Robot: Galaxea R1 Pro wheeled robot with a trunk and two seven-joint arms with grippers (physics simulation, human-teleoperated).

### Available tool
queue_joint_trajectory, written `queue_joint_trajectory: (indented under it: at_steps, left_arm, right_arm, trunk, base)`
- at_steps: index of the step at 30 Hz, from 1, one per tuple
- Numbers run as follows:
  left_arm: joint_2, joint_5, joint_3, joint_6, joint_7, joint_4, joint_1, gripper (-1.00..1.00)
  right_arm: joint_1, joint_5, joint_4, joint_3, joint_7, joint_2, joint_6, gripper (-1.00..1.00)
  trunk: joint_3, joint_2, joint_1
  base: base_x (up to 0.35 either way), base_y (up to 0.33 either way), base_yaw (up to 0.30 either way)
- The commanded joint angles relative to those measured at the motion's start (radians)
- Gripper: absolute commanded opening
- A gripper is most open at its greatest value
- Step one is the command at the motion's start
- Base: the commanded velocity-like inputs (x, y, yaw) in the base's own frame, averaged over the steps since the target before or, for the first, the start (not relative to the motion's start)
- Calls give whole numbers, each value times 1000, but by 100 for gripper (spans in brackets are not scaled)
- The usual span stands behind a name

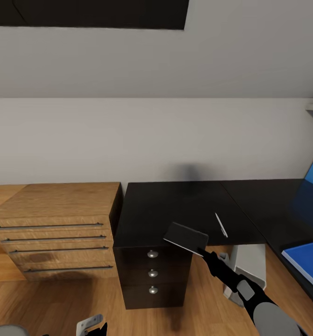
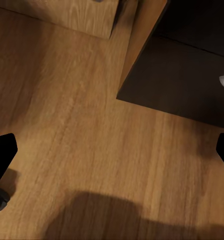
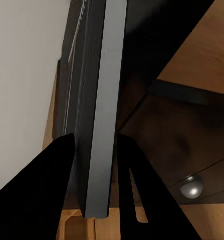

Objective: In the bedroom, organize the workspace by keeping the computer under the desk, ensuring the monitor is on the desk, placing the keyboard on the desk next to the monitor, placing the mouse on the desk next to the keyboard, moving the folder from the swivel chair onto the desk next to the mouse, stacking the notebook on top of the folder with the pen on top of the notebook, and positioning the swivel chair next to the desk.

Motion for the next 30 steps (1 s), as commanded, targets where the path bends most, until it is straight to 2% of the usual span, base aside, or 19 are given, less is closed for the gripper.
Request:
queue_joint_trajectory:
  at_steps: [1, 5, 10, 12, 15, 17, 19, 25, 30]
  left_arm:
    - [-1, -11, 9, -3, -5, 0, -1, 100]
    - [-2, -11, 9, -3, -5, 0, -1, 100]
    - [-2, -11, 9, -3, -5, 0, -1, 100]
    - [-2, -11, 9, -3, -5, 0, -1, 100]
    - [-2, -12, 8, -3, -6, 1, -1, 100]
    - [-2, -13, 8, -3, -6, 1, -1, 100]
    - [-2, -13, 8, -3, -6, 1, -1, 100]
    - [-2, -13, 8, -3, -6, 1, -1, 100]
    - [-2, -13, 8, -3, -8, 1, -1, 100]
  right_arm:
    - [-1, 2, -2, -6, 3, 0, 11, -100]
    - [-1, 7, -17, -3, 2, -2, 36, -100]
    - [-1, 12, -125, 1, 0, -3, 125, -100]
    - [-1, 32, -186, 4, -1, -6, 175, -100]
    - [0, 128, -309, 10, 1, -7, 230, -100]
    - [0, 161, -345, 10, 4, -7, 245, -100]
    - [1, 176, -365, 9, 13, -8, 267, -100]
    - [2, 181, -383, 7, 123, -25, 391, -100]
    - [2, 182, -385, 4, 148, -30, 438, -100]
  trunk:
    - [2, 7, -4]
    - [15, 35, -19]
    - [30, 70, -38]
    - [37, 84, -46]
    - [46, 105, -58]
    - [52, 119, -65]
    - [59, 133, -73]
    - [77, 175, -96]
    - [77, 175, -96]
  base:
    - [0, 0, 0]
    - [0, 0, 0]
    - [0, 0, 0]
    - [0, 0, 0]
    - [0, 0, 0]
    - [0, 0, 0]
    - [0, 0, 0]
    - [0, 0, 0]
    - [0, 0, -93]
